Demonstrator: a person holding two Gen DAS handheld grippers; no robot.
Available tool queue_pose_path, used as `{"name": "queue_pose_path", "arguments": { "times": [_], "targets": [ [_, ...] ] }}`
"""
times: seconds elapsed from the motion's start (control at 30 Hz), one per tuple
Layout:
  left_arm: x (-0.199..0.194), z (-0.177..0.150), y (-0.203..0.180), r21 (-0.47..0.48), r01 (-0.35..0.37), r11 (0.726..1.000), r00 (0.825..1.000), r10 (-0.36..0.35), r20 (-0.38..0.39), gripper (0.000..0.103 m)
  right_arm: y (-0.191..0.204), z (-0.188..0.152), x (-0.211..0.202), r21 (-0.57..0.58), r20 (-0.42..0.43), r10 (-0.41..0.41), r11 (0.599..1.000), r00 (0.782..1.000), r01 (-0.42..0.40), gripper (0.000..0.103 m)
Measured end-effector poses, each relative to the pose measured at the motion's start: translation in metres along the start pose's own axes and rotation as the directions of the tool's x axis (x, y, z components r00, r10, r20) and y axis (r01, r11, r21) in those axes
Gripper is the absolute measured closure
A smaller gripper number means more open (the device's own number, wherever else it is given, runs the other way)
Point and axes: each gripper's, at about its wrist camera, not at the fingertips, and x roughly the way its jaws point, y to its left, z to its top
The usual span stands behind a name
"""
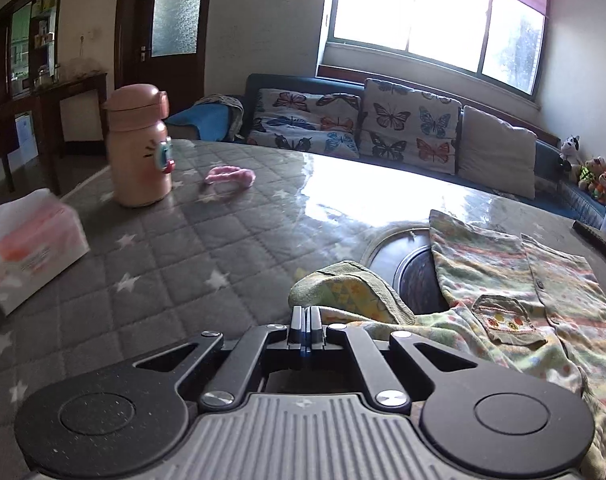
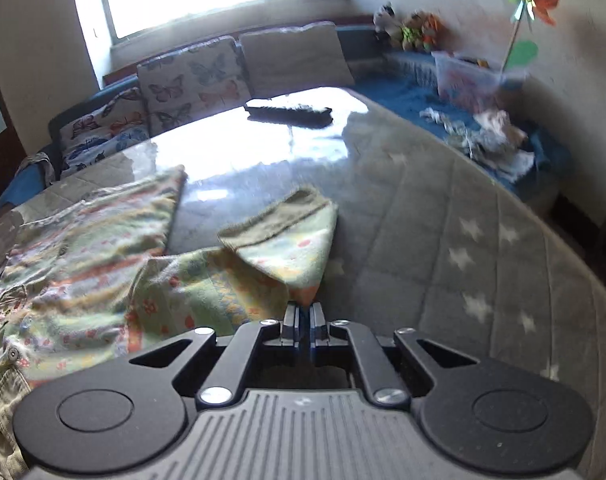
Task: Fold clothes
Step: 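Lay the shirt flat on the table and open both grippers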
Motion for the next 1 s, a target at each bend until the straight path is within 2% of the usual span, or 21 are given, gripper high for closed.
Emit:
{"name": "queue_pose_path", "arguments": {
  "times": [0.03,0.13,0.3,0.4,0.47,0.5,0.57,0.63,0.77,0.87,0.97,1.0],
  "targets": [
    [-0.005,-0.002,0.004,0.002,-0.002,1.000,1.000,0.002,0.001,0.103,-0.003,-0.004,-0.001,0.002,-0.008,0.000,1.000,1.000,0.000,0.096],
    [-0.014,-0.009,0.014,0.014,-0.019,1.000,1.000,0.019,-0.012,0.102,0.000,-0.010,-0.005,-0.029,-0.008,0.002,1.000,1.000,-0.002,0.084],
    [-0.019,-0.018,0.023,0.040,-0.049,0.998,0.998,0.051,-0.044,0.100,0.023,-0.007,-0.006,-0.143,0.030,-0.021,0.989,0.999,0.025,0.056],
    [-0.024,-0.021,0.029,0.028,-0.057,0.998,0.997,0.059,-0.054,0.099,0.041,-0.004,0.005,-0.228,0.051,-0.050,0.972,0.997,0.061,0.051],
    [-0.027,-0.021,0.033,0.026,-0.066,0.997,0.996,0.068,-0.056,0.093,0.046,-0.001,0.016,-0.268,0.049,-0.067,0.960,0.997,0.078,0.045],
    [-0.029,-0.020,0.034,0.028,-0.073,0.997,0.996,0.074,-0.052,0.090,0.046,0.001,0.019,-0.276,0.060,-0.077,0.957,0.995,0.090,0.045],
    [-0.033,-0.019,0.035,0.031,-0.085,0.996,0.995,0.086,-0.043,0.073,0.045,0.004,0.025,-0.293,0.082,-0.095,0.949,0.992,0.115,0.045],
    [-0.036,-0.017,0.034,0.039,-0.090,0.995,0.995,0.091,-0.032,0.067,0.040,0.008,0.028,-0.281,0.102,-0.119,0.949,0.988,0.143,0.044],
    [-0.036,-0.012,0.023,0.063,-0.069,0.996,0.997,0.071,-0.020,0.056,-0.005,0.023,0.018,-0.104,0.129,-0.166,0.978,0.978,0.180,0.043],
    [-0.034,-0.008,0.010,0.088,-0.040,0.995,0.999,0.042,-0.016,0.052,-0.027,0.023,0.012,-0.038,0.125,-0.197,0.978,0.972,0.203,0.042],
    [-0.033,-0.008,-0.008,0.123,0.014,0.992,1.000,-0.012,-0.014,0.052,-0.035,0.020,0.007,-0.028,0.129,-0.230,0.972,0.965,0.235,0.042],
    [-0.033,-0.008,-0.015,0.136,0.034,0.990,0.999,-0.032,-0.015,0.052,-0.033,0.019,0.005,-0.034,0.130,-0.216,0.975,0.968,0.222,0.042]
  ]
}}
